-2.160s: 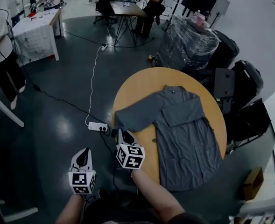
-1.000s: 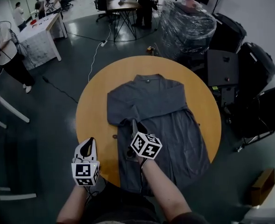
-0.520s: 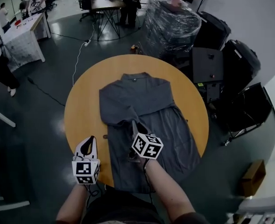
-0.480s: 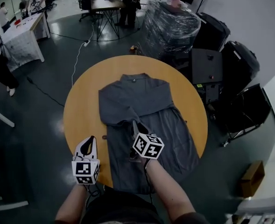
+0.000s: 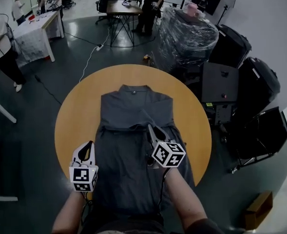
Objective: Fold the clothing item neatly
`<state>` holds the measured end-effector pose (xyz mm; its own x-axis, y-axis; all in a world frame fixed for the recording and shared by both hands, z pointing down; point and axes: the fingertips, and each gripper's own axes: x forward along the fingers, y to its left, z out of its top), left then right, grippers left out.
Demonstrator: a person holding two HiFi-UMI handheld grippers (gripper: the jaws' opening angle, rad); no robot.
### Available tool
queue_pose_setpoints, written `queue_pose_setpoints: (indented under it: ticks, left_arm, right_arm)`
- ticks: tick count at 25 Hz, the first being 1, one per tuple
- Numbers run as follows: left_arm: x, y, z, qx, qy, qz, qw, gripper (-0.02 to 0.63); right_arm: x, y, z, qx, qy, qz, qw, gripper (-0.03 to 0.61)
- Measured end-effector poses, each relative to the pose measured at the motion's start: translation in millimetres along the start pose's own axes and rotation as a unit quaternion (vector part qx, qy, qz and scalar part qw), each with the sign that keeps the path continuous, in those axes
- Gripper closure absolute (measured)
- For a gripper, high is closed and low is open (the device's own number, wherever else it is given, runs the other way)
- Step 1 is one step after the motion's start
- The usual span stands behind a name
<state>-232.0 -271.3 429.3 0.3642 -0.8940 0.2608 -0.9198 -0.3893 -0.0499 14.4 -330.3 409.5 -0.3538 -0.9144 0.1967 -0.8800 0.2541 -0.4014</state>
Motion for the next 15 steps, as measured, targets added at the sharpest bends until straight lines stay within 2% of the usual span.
queue_pose_setpoints:
  ticks: [2,4,6,8,15]
  left_arm:
    - [4.2,-16.7,-3.5,-0.006,0.005,0.024,0.9997,0.606]
    - [8.0,-32.1,-6.3,-0.009,0.013,0.044,0.9989,0.606]
    - [9.7,-46.7,-8.0,-0.005,0.022,0.055,0.9982,0.605]
    - [12.3,-60.8,-10.4,-0.003,0.028,0.061,0.9977,0.606]
    - [11.1,-85.7,-13.0,-0.002,0.04,0.091,0.9951,0.606]
  right_arm:
    - [-5.8,-32.2,-3.9,0.011,0.009,0.007,1.0,0.558]
    - [-7.3,-64.8,-15.3,0.047,0.027,0.003,0.999,0.557]
    - [-8.2,-92.2,-31.6,0.078,0.052,-0.007,0.996,0.556]
    - [-11.1,-114.1,-45.3,0.087,0.074,-0.018,0.993,0.534]
    - [-35.3,-142.5,-57.7,0.092,0.102,-0.044,0.99,0.492]
